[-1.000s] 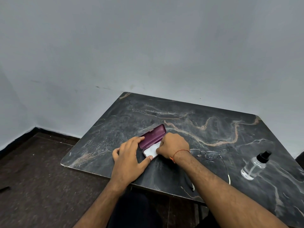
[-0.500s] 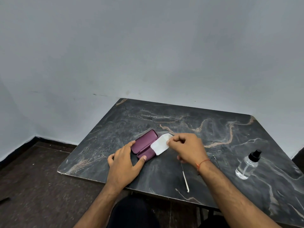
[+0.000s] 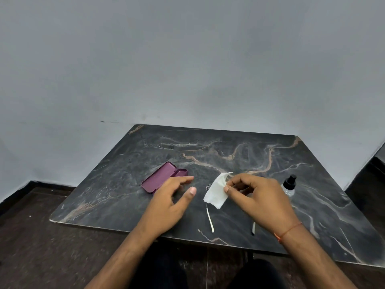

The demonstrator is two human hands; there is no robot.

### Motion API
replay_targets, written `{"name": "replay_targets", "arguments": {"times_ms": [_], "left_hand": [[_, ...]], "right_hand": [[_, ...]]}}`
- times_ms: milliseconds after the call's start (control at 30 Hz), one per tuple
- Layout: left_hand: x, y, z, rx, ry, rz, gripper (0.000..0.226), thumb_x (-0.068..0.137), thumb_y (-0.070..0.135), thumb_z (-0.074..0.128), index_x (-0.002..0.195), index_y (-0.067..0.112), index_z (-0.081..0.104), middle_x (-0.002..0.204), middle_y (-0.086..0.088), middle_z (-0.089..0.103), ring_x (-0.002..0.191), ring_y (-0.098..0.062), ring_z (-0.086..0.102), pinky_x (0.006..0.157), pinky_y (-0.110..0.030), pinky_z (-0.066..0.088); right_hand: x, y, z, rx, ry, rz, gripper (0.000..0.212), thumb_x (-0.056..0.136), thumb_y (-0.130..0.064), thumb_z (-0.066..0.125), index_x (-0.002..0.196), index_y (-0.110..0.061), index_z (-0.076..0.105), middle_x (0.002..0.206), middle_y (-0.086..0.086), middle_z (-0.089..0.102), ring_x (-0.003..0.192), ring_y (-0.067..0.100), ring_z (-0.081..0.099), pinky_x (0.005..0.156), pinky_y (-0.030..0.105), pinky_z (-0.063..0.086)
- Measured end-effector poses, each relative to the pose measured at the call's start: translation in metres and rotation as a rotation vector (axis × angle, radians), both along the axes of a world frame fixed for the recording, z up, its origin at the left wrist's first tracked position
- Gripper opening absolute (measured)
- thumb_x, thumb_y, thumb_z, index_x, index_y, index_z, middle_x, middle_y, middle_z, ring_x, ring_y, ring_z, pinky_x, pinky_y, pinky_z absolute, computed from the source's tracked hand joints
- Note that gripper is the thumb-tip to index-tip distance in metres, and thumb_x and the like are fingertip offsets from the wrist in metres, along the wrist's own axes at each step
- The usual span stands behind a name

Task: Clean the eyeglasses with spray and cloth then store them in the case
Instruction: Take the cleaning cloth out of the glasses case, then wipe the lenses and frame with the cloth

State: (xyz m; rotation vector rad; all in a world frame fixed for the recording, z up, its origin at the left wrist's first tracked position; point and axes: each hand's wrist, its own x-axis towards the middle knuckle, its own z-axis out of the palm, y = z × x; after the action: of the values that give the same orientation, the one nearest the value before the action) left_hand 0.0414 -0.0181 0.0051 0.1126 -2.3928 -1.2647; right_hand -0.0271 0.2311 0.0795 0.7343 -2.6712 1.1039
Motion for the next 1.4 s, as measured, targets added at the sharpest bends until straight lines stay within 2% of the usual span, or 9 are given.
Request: {"name": "replay_targets", "arguments": {"times_ms": [133, 300, 467, 667, 800, 867, 1033, 1167, 1400], "left_hand": [[-0.014, 0.037, 0.027, 0.117, -0.11, -0.172, 0.016, 0.103, 0.039, 0.073, 0.113, 0.032, 0.083, 0.11, 0.014, 0.081, 0.103, 0.002, 0.075, 0.09, -0.016, 0.055], [-0.02, 0.061, 0.041, 0.3, -0.167, -0.235, 0.021, 0.102, 0.028, 0.074, 0.084, 0.024, 0.084, 0.085, 0.006, 0.083, 0.078, 0.0, 0.072, 0.074, -0.015, 0.052], [-0.019, 0.07, 0.042, 0.443, -0.141, -0.225, 0.02, 0.102, 0.027, 0.074, 0.093, 0.014, 0.086, 0.097, -0.02, 0.081, 0.084, -0.015, 0.068, 0.081, -0.03, 0.053], [-0.014, 0.08, 0.045, 0.523, -0.071, -0.189, 0.011, 0.096, 0.022, 0.078, 0.096, 0.02, 0.089, 0.098, -0.007, 0.086, 0.088, -0.013, 0.076, 0.083, -0.022, 0.059], [-0.016, 0.078, 0.044, 0.467, -0.001, -0.154, 0.022, 0.083, 0.036, 0.083, 0.098, 0.021, 0.089, 0.105, -0.002, 0.084, 0.098, -0.025, 0.079, 0.086, -0.028, 0.06], [-0.015, 0.076, 0.045, 0.427, 0.006, -0.167, 0.019, 0.083, 0.035, 0.084, 0.097, 0.023, 0.089, 0.105, -0.001, 0.082, 0.095, -0.017, 0.078, 0.084, -0.023, 0.057], [-0.013, 0.075, 0.052, 0.174, -0.044, -0.229, 0.006, 0.091, 0.032, 0.084, 0.094, 0.034, 0.089, 0.102, 0.007, 0.07, 0.092, -0.001, 0.068, 0.083, -0.011, 0.049], [-0.012, 0.073, 0.058, 0.057, -0.041, -0.213, 0.008, 0.09, 0.031, 0.086, 0.095, 0.037, 0.088, 0.117, 0.01, 0.061, 0.11, -0.001, 0.064, 0.09, -0.004, 0.042], [-0.012, 0.072, 0.059, 0.245, -0.059, -0.164, 0.016, 0.075, 0.047, 0.086, 0.09, 0.041, 0.089, 0.125, 0.012, 0.062, 0.118, 0.005, 0.063, 0.101, -0.019, 0.047]], "right_hand": [[0.004, 0.01, -0.002, -0.007, 0.004, 0.024, 0.01, 0.085, -0.054, 0.074, 0.093, -0.048, 0.076, 0.083, -0.033, 0.074, 0.083, -0.009, 0.072, 0.078, 0.031, 0.062], [0.005, 0.023, -0.008, -0.147, -0.099, 0.074, 0.005, 0.088, -0.041, 0.082, 0.092, -0.04, 0.08, 0.085, -0.024, 0.079, 0.086, -0.005, 0.075, 0.082, 0.028, 0.062], [0.007, 0.025, -0.015, -0.554, -0.437, 0.046, 0.018, 0.088, -0.016, 0.086, 0.102, -0.025, 0.079, 0.084, 0.008, 0.082, 0.085, 0.012, 0.076, 0.063, 0.029, 0.06], [0.012, 0.026, -0.017, -0.852, -0.615, 0.03, 0.035, 0.088, -0.006, 0.083, 0.117, -0.023, 0.074, 0.093, 0.009, 0.082, 0.088, 0.017, 0.078, 0.061, 0.033, 0.062], [0.011, 0.027, -0.02, -0.761, -0.52, 0.078, 0.035, 0.089, -0.004, 0.083, 0.114, -0.028, 0.079, 0.087, 0.001, 0.08, 0.081, 0.018, 0.071, 0.065, 0.031, 0.062], [0.009, 0.029, -0.022, -0.611, -0.334, 0.09, 0.036, 0.087, -0.01, 0.085, 0.112, -0.036, 0.08, 0.088, -0.005, 0.075, 0.079, 0.011, 0.065, 0.074, 0.027, 0.059], [0.009, 0.033, -0.01, -0.155, 0.072, 0.133, 0.047, 0.084, -0.043, 0.084, 0.128, -0.047, 0.069, 0.121, -0.023, 0.06, 0.121, 0.009, 0.058, 0.09, 0.014, 0.045], [0.009, 0.032, -0.001, -0.054, 0.042, 0.181, 0.057, 0.079, -0.048, 0.08, 0.134, -0.048, 0.065, 0.129, -0.035, 0.063, 0.128, -0.001, 0.055, 0.104, 0.02, 0.048], [0.013, 0.027, -0.002, -0.217, -0.131, 0.232, 0.033, 0.085, -0.028, 0.085, 0.113, -0.042, 0.076, 0.105, -0.023, 0.079, 0.101, 0.003, 0.074, 0.087, 0.029, 0.06]]}}
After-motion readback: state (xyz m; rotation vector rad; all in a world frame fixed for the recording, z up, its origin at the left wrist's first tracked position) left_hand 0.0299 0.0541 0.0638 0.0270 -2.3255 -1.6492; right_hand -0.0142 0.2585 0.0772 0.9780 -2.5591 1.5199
